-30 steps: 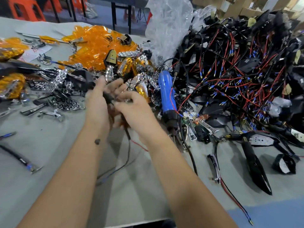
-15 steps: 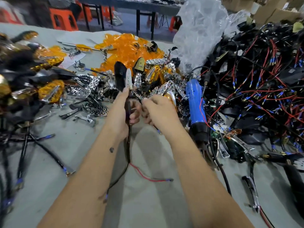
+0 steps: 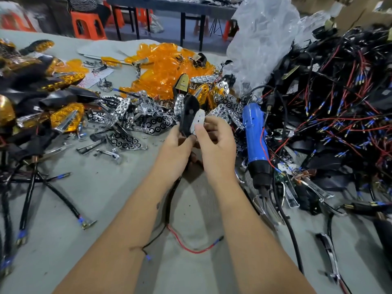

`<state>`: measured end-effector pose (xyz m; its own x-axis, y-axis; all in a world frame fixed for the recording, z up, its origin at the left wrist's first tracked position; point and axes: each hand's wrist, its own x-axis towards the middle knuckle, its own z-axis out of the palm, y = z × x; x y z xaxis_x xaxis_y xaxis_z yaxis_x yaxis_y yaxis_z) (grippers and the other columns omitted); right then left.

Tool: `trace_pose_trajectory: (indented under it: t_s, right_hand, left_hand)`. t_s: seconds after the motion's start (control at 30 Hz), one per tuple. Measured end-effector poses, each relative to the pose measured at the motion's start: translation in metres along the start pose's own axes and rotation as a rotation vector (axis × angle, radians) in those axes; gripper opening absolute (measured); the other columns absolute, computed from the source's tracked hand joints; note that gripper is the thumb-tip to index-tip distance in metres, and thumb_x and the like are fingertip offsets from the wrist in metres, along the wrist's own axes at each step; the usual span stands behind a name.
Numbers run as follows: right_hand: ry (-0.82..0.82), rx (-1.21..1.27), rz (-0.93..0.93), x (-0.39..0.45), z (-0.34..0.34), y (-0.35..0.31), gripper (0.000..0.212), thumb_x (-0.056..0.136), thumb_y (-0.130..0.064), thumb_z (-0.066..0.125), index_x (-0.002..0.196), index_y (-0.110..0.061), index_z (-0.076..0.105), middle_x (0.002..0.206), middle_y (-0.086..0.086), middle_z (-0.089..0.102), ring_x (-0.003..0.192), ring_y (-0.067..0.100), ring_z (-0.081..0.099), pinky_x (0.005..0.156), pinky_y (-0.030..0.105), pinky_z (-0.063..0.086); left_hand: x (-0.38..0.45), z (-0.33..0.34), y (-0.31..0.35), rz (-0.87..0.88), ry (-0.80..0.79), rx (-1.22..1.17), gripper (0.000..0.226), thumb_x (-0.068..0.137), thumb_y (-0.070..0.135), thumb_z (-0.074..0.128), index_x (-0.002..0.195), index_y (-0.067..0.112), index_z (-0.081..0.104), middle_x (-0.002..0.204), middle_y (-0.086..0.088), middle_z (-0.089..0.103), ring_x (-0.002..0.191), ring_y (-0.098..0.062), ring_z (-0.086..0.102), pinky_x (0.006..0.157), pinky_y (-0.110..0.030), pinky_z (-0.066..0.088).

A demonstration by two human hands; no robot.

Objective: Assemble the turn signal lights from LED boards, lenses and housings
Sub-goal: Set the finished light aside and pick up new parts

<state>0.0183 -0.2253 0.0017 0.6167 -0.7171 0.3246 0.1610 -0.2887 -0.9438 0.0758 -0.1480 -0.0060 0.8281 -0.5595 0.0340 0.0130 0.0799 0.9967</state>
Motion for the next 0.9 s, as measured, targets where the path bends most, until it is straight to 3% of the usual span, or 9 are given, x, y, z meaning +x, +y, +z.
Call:
trace_pose_trajectory:
  t_s: [0.1, 0.2, 0.3, 0.37, 0.43, 0.53, 0.63, 0.77, 0.9]
  right_hand:
    - [0.063, -0.05, 0.004, 0.0038, -0.0014, 0.0017, 0.022, 0.09, -0.013, 0.066, 0.091, -0.033, 0.056, 0.094, -0.005, 0.063, 0.085, 0.006, 0.059, 0.08, 0.026, 0.051]
    - [0.05, -0.056, 0.028, 0.0068, -0.0026, 0.0028, 0.023, 0.091, -0.005, 0.064, 0.088, -0.027, 0.057, 0.085, -0.011, 0.061, 0.077, -0.001, 0.057, 0.074, 0.018, 0.049]
    - [0.034, -0.017, 0.032, 0.0071, -0.0032, 0.0029, 0.019, 0.091, -0.002, 0.063, 0.091, -0.021, 0.061, 0.089, -0.007, 0.064, 0.08, 0.001, 0.059, 0.074, 0.017, 0.05]
    - [0.02, -0.012, 0.012, 0.0068, -0.0028, 0.0023, 0.018, 0.09, -0.002, 0.064, 0.092, -0.02, 0.062, 0.093, -0.001, 0.065, 0.083, 0.004, 0.059, 0.08, 0.019, 0.049]
    - [0.001, -0.044, -0.028, 0.0064, -0.0021, 0.0018, 0.023, 0.09, -0.003, 0.065, 0.088, -0.026, 0.062, 0.097, -0.002, 0.061, 0.083, -0.002, 0.056, 0.08, 0.013, 0.045]
    - [-0.008, -0.061, -0.037, 0.0067, -0.0014, 0.0025, 0.022, 0.09, -0.007, 0.068, 0.087, -0.029, 0.065, 0.097, -0.013, 0.045, 0.081, -0.008, 0.049, 0.077, 0.004, 0.039]
    - [0.024, -0.068, -0.032, 0.0061, 0.0003, 0.0049, 0.017, 0.089, -0.009, 0.069, 0.09, -0.026, 0.065, 0.098, -0.015, 0.04, 0.078, -0.007, 0.047, 0.075, 0.004, 0.039]
    - [0.091, -0.136, -0.107, 0.002, 0.0055, 0.0061, 0.033, 0.084, -0.005, 0.071, 0.101, -0.027, 0.052, 0.102, -0.012, 0.044, 0.078, 0.001, 0.046, 0.075, 0.011, 0.038]
    - [0.109, -0.106, -0.125, -0.0005, 0.0042, 0.0043, 0.061, 0.081, -0.002, 0.07, 0.115, -0.045, 0.043, 0.109, -0.013, 0.043, 0.073, 0.004, 0.048, 0.074, 0.013, 0.042]
  left_hand:
    - [-0.0012, 0.0007, -0.0012, 0.036, 0.006, 0.075, 0.014, 0.099, 0.016, 0.052, 0.101, 0.024, 0.064, 0.068, 0.009, 0.065, 0.059, -0.01, 0.058, 0.052, -0.024, 0.047]
    - [-0.0003, 0.0013, -0.0019, 0.022, 0.001, 0.041, 0.023, 0.101, 0.011, 0.049, 0.11, 0.026, 0.063, 0.077, 0.008, 0.069, 0.068, -0.012, 0.063, 0.061, -0.031, 0.052]
    - [0.0017, 0.0001, -0.0021, 0.022, 0.006, 0.006, 0.034, 0.1, 0.009, 0.048, 0.119, 0.035, 0.058, 0.088, 0.008, 0.072, 0.073, -0.013, 0.065, 0.062, -0.029, 0.053]
    - [0.0023, -0.0011, -0.0012, -0.009, 0.016, -0.055, 0.034, 0.098, 0.008, 0.048, 0.119, 0.033, 0.058, 0.075, 0.008, 0.07, 0.057, -0.013, 0.057, 0.048, -0.025, 0.045]
    - [0.003, -0.0028, -0.0003, -0.03, 0.012, -0.075, 0.033, 0.097, 0.007, 0.047, 0.114, 0.033, 0.059, 0.069, 0.006, 0.067, 0.052, -0.013, 0.052, 0.043, -0.024, 0.04]
    - [0.0025, -0.0026, 0.0007, -0.042, -0.005, -0.104, 0.033, 0.095, 0.003, 0.044, 0.113, 0.025, 0.061, 0.068, 0.003, 0.064, 0.052, -0.016, 0.052, 0.044, -0.025, 0.041]
    - [0.0021, 0.0001, 0.0015, -0.048, 0.001, -0.143, 0.033, 0.091, 0.006, 0.048, 0.11, 0.027, 0.064, 0.085, -0.002, 0.071, 0.068, -0.017, 0.064, 0.056, -0.03, 0.05]
    - [0.0016, -0.0002, 0.0033, -0.056, 0.02, -0.08, 0.036, 0.074, 0.019, 0.052, 0.092, 0.046, 0.067, 0.096, 0.001, 0.072, 0.075, -0.012, 0.066, 0.057, -0.026, 0.05]
    - [0.0009, 0.0001, 0.003, -0.084, -0.003, -0.122, 0.033, 0.073, 0.018, 0.051, 0.09, 0.042, 0.065, 0.085, 0.0, 0.072, 0.064, -0.015, 0.065, 0.049, -0.027, 0.049]
